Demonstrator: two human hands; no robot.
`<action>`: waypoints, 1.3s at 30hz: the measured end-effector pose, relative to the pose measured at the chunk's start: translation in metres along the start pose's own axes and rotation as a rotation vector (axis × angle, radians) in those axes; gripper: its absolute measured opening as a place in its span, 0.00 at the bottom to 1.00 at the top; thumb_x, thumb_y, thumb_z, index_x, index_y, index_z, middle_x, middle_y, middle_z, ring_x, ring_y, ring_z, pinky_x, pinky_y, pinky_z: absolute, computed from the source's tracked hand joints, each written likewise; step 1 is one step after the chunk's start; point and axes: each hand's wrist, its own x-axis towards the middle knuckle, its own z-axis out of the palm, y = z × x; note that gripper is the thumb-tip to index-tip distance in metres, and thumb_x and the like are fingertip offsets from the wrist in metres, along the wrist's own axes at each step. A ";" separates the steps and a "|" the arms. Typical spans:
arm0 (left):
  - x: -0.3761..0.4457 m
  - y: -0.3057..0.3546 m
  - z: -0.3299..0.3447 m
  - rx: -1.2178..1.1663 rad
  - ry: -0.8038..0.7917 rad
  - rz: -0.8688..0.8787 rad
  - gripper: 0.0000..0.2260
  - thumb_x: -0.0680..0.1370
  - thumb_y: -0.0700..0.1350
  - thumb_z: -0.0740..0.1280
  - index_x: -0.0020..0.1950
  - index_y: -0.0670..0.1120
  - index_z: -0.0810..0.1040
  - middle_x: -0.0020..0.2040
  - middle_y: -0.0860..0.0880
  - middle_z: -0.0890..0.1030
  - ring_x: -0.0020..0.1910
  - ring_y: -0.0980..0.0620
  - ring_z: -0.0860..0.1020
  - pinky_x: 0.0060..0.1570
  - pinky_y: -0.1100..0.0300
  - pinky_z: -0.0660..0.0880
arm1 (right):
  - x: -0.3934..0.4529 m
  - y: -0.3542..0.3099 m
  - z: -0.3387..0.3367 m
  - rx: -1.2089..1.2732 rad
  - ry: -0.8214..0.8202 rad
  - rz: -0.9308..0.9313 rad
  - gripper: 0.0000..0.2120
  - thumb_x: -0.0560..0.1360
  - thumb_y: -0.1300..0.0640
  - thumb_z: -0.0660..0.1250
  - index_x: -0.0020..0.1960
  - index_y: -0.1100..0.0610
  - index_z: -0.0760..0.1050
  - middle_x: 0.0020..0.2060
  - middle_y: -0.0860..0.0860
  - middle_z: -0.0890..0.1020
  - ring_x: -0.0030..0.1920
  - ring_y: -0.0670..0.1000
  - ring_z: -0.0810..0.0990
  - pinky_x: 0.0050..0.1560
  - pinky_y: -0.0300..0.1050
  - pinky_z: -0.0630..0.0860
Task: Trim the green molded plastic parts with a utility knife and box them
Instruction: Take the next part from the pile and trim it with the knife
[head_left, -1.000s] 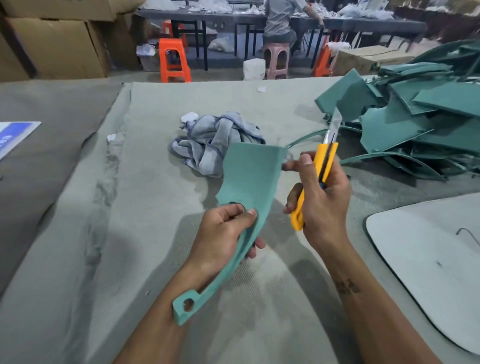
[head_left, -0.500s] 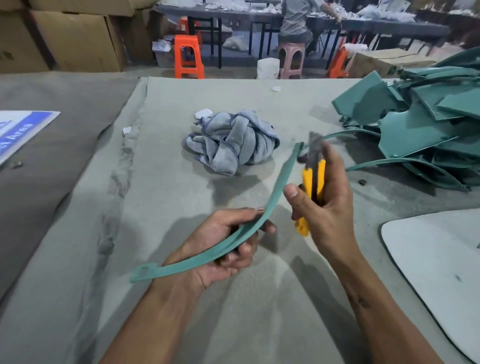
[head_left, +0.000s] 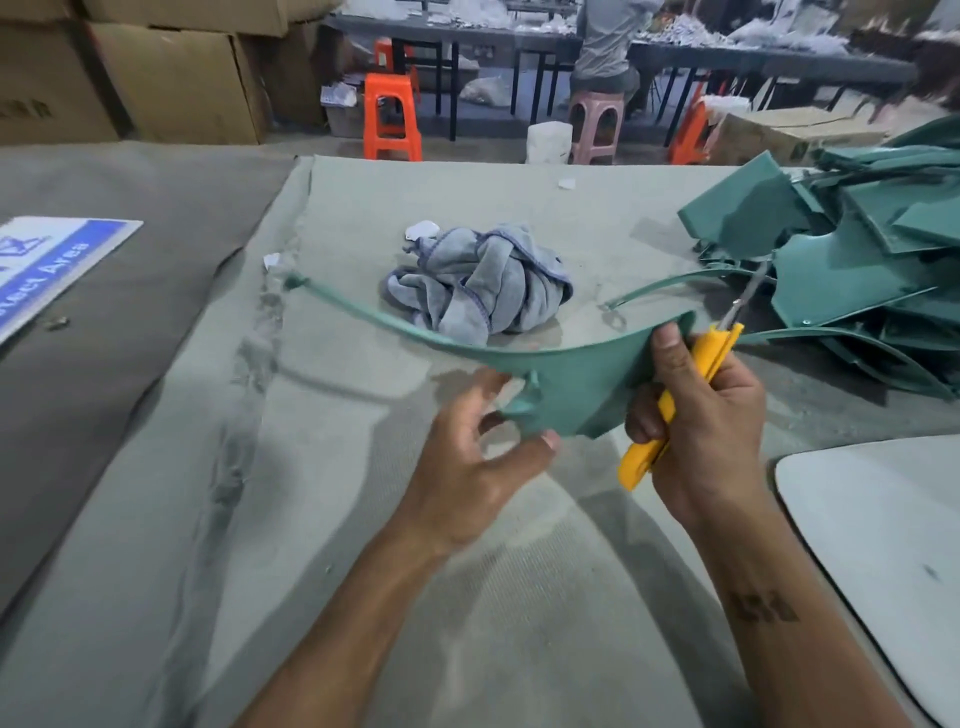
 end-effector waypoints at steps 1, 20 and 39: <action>-0.001 -0.001 0.003 -0.037 -0.034 0.039 0.19 0.75 0.48 0.75 0.65 0.51 0.80 0.60 0.54 0.84 0.59 0.53 0.82 0.57 0.58 0.78 | -0.002 0.003 0.004 -0.004 -0.039 0.014 0.18 0.70 0.44 0.77 0.34 0.51 0.71 0.23 0.49 0.68 0.19 0.49 0.65 0.23 0.38 0.65; 0.002 -0.003 0.003 0.172 0.472 0.170 0.12 0.75 0.49 0.69 0.36 0.44 0.82 0.32 0.52 0.82 0.33 0.56 0.77 0.36 0.53 0.76 | -0.030 0.012 0.019 -0.823 -0.553 -0.559 0.13 0.86 0.45 0.60 0.54 0.51 0.80 0.31 0.45 0.74 0.28 0.47 0.73 0.29 0.43 0.69; 0.004 -0.002 -0.005 0.289 0.443 0.275 0.08 0.75 0.42 0.72 0.44 0.56 0.82 0.37 0.60 0.81 0.36 0.63 0.78 0.38 0.62 0.74 | 0.007 0.011 -0.023 -1.009 0.089 -0.514 0.16 0.86 0.48 0.63 0.54 0.56 0.86 0.26 0.41 0.74 0.26 0.48 0.74 0.29 0.41 0.69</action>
